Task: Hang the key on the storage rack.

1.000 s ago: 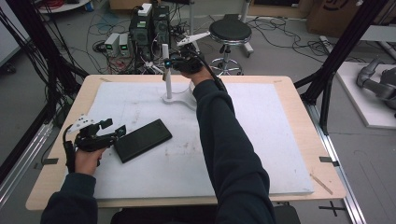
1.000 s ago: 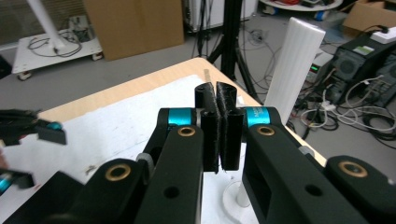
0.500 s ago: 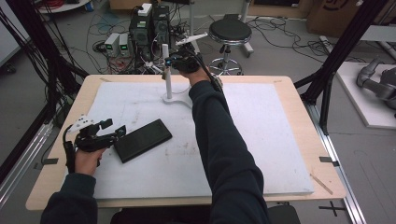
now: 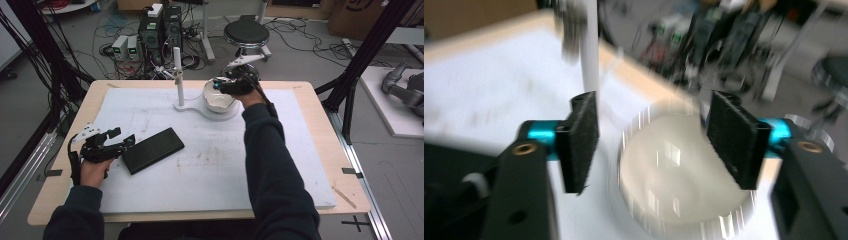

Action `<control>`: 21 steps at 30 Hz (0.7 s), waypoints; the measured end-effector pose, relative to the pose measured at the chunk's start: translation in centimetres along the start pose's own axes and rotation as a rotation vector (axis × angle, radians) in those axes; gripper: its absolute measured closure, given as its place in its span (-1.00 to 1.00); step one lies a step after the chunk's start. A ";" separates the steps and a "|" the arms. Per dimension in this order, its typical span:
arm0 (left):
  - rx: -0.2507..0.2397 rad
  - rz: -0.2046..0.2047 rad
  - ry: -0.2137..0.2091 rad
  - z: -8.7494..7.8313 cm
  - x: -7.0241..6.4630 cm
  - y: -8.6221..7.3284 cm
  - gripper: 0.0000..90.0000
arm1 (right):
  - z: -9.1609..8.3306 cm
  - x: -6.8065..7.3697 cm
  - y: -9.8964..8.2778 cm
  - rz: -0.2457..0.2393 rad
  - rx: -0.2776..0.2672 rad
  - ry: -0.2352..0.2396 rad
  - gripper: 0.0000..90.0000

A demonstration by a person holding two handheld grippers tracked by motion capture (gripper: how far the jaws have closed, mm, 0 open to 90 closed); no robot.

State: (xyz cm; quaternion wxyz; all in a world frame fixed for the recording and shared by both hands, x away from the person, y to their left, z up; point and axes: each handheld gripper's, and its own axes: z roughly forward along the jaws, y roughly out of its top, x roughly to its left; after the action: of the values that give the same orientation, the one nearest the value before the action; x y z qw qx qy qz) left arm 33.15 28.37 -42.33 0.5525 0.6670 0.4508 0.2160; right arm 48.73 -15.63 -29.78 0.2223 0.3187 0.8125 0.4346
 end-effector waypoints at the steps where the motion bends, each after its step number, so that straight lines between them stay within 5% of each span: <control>1: -0.007 -0.008 -0.001 0.0 0.0 0.0 -0.45 | -0.5 -0.3 -0.6 0.003 0.028 0.005 -0.26; 4: -0.028 -0.038 -0.012 0.0 0.1 0.1 -0.57 | -2.7 -1.0 -3.6 0.019 0.062 -0.005 -0.40; 9: -0.035 -0.017 -0.009 0.2 -0.1 0.4 -0.60 | -5.8 -1.0 -8.6 0.042 0.123 -0.053 -0.53; 13: -0.027 0.012 -0.012 0.2 -0.5 0.5 -0.60 | -7.8 0.0 -12.4 0.038 0.088 -0.040 -0.53; 21: 0.004 0.023 0.004 -0.1 -0.9 0.0 -0.59 | -8.4 0.8 -16.5 0.078 0.076 -0.044 -0.53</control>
State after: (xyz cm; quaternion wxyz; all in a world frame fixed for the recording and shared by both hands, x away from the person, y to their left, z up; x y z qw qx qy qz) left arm 32.62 27.63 -42.15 0.5479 0.6728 0.4444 0.2228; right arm 37.46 -26.78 -39.47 0.2107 0.3678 0.8103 0.4048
